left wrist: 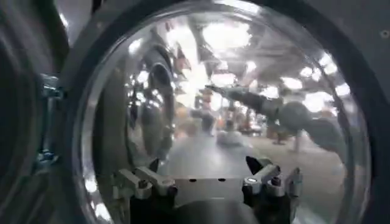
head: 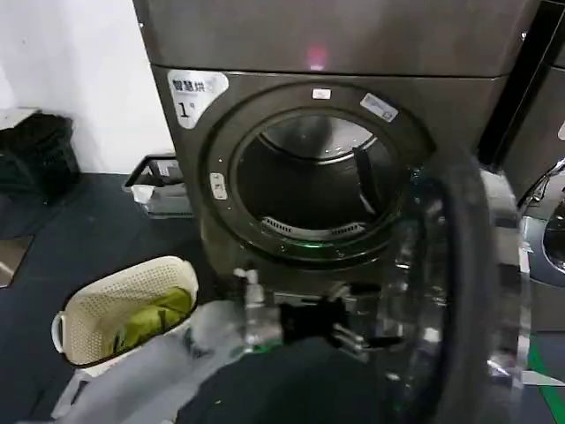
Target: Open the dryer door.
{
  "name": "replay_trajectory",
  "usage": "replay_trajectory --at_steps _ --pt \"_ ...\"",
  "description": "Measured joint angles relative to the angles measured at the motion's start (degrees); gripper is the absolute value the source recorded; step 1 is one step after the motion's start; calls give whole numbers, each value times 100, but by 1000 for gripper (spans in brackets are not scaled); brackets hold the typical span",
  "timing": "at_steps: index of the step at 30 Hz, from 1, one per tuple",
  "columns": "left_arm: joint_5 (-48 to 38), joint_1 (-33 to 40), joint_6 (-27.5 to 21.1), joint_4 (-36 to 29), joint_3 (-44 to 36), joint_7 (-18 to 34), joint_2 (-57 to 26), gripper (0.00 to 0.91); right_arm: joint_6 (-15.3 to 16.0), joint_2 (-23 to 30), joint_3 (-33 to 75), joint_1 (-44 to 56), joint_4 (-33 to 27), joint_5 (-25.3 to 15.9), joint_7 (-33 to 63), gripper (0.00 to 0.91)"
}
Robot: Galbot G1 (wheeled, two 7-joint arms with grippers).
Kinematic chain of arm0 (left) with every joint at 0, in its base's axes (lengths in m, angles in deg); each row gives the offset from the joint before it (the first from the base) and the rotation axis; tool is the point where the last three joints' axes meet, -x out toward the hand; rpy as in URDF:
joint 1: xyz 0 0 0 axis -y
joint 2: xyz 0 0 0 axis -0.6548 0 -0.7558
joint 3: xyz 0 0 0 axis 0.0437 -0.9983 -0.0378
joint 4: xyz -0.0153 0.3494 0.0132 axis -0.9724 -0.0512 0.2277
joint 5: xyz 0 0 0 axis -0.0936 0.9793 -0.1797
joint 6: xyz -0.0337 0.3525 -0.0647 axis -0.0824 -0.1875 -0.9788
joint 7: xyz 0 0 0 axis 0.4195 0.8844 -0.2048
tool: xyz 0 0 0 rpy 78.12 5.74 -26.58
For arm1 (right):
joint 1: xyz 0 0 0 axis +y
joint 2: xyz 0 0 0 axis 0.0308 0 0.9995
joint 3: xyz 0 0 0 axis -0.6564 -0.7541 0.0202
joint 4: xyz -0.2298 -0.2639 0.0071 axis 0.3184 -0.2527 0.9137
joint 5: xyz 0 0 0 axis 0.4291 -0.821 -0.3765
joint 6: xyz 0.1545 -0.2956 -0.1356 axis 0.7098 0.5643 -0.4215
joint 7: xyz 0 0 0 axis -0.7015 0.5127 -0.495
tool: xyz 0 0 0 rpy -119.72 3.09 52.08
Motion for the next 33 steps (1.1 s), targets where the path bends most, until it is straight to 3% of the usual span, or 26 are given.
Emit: replay_trajectory --at_steps 7,10,17,33 --pt "267 695 111 937 -560 133 1096 907 73 -193 837 201 -316 -93 1019 907" --pt "384 875 197 1396 -705 190 1633 907 274 -232 1114 299 -458 -511 1066 907" --pt "621 1292 329 2491 -852 335 2741 907 397 -224 1416 405 -467 -593 1106 907" --pt "690 1421 338 2885 -903 450 3123 907 379 -345 1458 395 -567 -564 1166 907"
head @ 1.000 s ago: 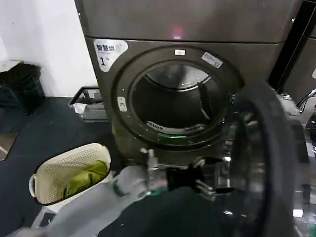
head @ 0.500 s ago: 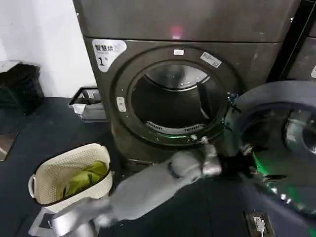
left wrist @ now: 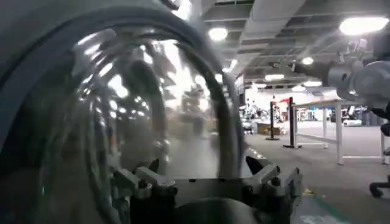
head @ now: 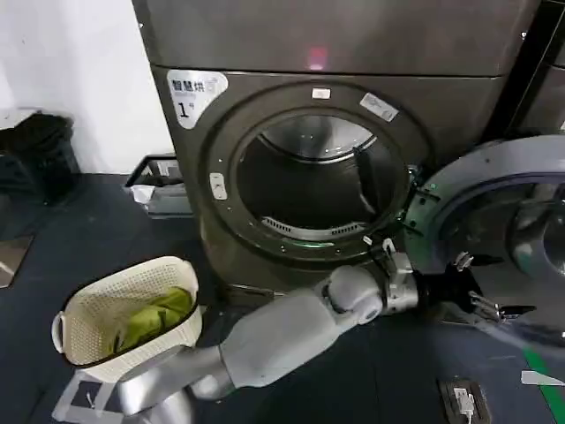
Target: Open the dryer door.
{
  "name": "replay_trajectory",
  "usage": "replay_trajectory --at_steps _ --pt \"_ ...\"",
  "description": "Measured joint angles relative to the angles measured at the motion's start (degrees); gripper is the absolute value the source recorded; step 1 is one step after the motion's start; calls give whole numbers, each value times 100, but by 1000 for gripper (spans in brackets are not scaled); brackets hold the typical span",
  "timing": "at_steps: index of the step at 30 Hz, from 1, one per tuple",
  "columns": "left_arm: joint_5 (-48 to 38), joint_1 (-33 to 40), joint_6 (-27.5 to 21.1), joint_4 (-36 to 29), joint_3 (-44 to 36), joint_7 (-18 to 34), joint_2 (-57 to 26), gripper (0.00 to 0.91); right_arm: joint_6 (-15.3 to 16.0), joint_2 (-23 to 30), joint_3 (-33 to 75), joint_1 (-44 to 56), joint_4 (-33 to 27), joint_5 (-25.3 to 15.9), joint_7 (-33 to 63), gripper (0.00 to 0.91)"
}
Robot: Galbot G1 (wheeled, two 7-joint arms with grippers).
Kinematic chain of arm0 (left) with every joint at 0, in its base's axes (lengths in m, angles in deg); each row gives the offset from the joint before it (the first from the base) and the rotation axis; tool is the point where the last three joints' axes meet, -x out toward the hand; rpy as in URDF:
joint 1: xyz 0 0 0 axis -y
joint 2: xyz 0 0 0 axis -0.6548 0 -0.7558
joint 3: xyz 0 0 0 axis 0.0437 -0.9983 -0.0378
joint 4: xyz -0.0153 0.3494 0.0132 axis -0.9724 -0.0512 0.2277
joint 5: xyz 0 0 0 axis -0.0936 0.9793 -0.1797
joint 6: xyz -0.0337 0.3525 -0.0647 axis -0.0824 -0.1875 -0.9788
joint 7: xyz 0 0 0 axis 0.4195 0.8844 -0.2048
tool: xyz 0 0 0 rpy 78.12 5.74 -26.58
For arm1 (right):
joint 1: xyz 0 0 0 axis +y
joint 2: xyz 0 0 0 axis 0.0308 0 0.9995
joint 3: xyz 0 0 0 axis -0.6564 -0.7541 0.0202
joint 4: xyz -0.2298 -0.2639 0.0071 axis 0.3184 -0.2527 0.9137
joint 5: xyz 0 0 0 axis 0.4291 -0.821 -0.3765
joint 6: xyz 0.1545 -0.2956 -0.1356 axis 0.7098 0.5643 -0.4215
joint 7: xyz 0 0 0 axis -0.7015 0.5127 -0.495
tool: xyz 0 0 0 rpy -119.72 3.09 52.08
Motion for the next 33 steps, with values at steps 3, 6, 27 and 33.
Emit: replay_trajectory --at_steps 3,6,27,33 --pt "8 1 9 15 -2 0 0 907 0 -16 35 16 -7 20 0 907" --pt "24 7 24 44 -6 -3 2 907 -2 -29 63 32 -3 50 1 907" --pt "-441 -170 795 -1285 -16 1178 -1437 907 180 -110 39 -64 382 -144 420 907" --pt "-393 -265 1346 -1982 -162 1210 -2568 907 143 -149 -56 -127 540 -270 436 907"
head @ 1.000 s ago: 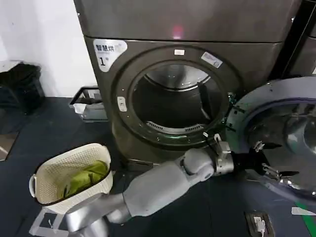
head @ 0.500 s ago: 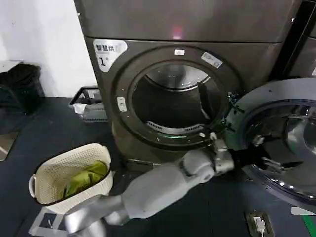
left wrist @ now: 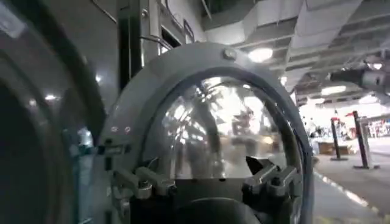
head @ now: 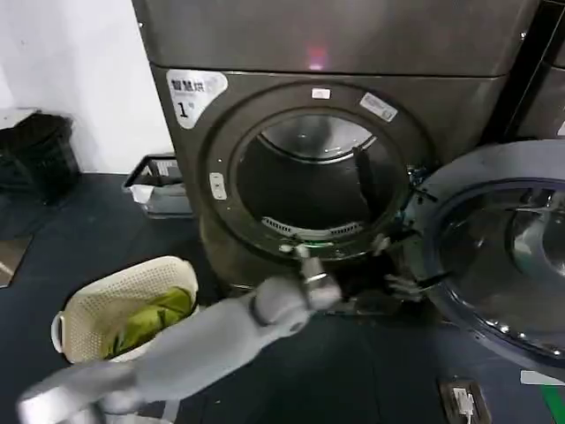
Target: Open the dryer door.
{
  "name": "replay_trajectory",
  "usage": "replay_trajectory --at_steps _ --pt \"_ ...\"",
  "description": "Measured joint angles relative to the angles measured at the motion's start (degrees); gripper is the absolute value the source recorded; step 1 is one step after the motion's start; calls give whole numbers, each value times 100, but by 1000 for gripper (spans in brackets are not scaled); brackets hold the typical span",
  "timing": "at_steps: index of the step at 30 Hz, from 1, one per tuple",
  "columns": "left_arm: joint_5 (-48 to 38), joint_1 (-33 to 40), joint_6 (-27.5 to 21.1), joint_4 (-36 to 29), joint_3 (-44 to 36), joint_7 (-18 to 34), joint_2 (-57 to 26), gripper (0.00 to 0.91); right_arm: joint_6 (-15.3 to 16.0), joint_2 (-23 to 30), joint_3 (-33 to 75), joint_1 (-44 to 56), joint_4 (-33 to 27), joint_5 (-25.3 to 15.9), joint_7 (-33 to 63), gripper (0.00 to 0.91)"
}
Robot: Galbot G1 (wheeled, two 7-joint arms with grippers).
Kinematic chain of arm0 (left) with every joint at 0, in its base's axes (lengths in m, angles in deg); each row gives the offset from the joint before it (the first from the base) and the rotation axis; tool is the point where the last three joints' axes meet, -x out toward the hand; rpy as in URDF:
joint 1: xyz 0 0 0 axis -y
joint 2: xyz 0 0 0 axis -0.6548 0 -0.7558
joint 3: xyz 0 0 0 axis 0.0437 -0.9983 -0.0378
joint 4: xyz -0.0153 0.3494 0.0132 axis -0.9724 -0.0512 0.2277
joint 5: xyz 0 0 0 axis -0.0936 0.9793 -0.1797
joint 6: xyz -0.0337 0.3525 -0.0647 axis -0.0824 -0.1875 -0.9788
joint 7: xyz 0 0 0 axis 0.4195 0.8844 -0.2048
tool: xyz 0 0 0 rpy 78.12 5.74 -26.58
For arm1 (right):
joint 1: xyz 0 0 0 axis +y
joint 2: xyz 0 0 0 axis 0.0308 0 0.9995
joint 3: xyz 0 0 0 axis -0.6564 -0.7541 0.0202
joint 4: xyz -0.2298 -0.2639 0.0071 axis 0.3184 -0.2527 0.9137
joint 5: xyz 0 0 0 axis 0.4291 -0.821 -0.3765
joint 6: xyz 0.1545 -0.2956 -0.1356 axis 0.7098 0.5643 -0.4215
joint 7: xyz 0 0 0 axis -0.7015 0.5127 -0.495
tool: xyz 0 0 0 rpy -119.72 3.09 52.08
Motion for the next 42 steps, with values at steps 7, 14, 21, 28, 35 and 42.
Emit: replay_trajectory --at_steps 7,14,21,28,35,42 --pt "145 -102 439 -617 39 -121 -1479 907 13 -51 73 -39 183 -250 33 907" --pt "461 -260 25 -1112 284 -206 -2967 907 218 -133 316 -124 240 -366 352 907" --pt "938 -832 -662 -1417 757 -382 -4354 907 276 -165 396 -195 320 -400 339 907" --pt "1527 -1906 -1159 -1428 1746 -453 -5494 907 310 -219 393 -291 329 -543 310 907" --pt "1956 -2271 -1563 -1108 2203 -736 -6196 907 319 -300 451 -314 342 -555 272 907" --pt "2405 -2372 -1996 -798 2268 -956 -6545 907 318 -302 422 -307 275 -551 261 907"
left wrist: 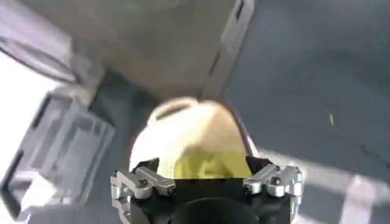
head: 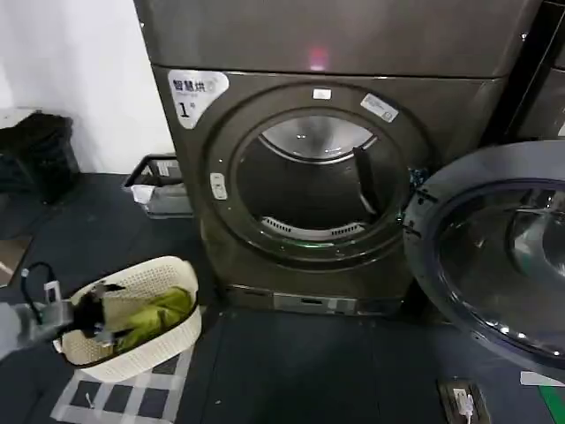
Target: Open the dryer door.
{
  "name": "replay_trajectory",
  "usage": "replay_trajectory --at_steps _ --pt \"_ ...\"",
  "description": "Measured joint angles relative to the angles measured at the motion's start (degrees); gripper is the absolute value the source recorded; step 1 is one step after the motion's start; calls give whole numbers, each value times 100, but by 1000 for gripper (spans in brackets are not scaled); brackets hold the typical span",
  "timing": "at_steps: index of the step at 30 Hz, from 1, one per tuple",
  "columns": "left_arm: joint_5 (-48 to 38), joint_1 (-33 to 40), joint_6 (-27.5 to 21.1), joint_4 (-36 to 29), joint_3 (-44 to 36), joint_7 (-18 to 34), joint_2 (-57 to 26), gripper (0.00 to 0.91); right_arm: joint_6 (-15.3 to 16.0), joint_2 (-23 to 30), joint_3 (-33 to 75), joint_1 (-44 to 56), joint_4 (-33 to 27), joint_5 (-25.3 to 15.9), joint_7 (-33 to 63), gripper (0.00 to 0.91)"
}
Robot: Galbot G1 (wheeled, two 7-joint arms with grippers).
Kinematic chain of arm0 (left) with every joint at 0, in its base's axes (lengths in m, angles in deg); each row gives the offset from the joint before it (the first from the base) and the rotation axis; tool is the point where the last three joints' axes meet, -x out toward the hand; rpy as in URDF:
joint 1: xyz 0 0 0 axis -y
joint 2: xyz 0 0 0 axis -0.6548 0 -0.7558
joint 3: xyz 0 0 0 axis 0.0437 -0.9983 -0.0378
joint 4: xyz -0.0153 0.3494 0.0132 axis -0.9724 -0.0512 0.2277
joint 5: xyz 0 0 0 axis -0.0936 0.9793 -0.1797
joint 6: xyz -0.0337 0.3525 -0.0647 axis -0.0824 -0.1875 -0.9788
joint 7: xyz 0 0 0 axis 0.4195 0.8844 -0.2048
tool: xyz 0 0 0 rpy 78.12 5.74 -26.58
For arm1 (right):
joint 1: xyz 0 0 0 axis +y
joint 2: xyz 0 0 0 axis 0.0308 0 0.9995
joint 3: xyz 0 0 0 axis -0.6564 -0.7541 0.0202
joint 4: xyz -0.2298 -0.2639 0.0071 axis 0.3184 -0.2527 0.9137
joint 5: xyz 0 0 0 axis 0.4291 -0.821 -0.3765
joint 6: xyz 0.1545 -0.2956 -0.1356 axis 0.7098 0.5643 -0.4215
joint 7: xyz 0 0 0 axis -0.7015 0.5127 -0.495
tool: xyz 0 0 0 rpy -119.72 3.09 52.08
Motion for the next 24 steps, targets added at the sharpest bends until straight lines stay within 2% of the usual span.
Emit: replay_trajectory --at_steps 6,8,24 --pt "236 -8 -272 261 69 -74 -31 907 -21 -12 -10 27 -37 8 -27 907" --pt "334 -27 -376 356 125 -260 -13 907 -21 -19 -18 25 -37 8 -41 907" --pt "273 -54 -243 548 268 -373 130 907 -26 -13 9 48 25 9 -86 907"
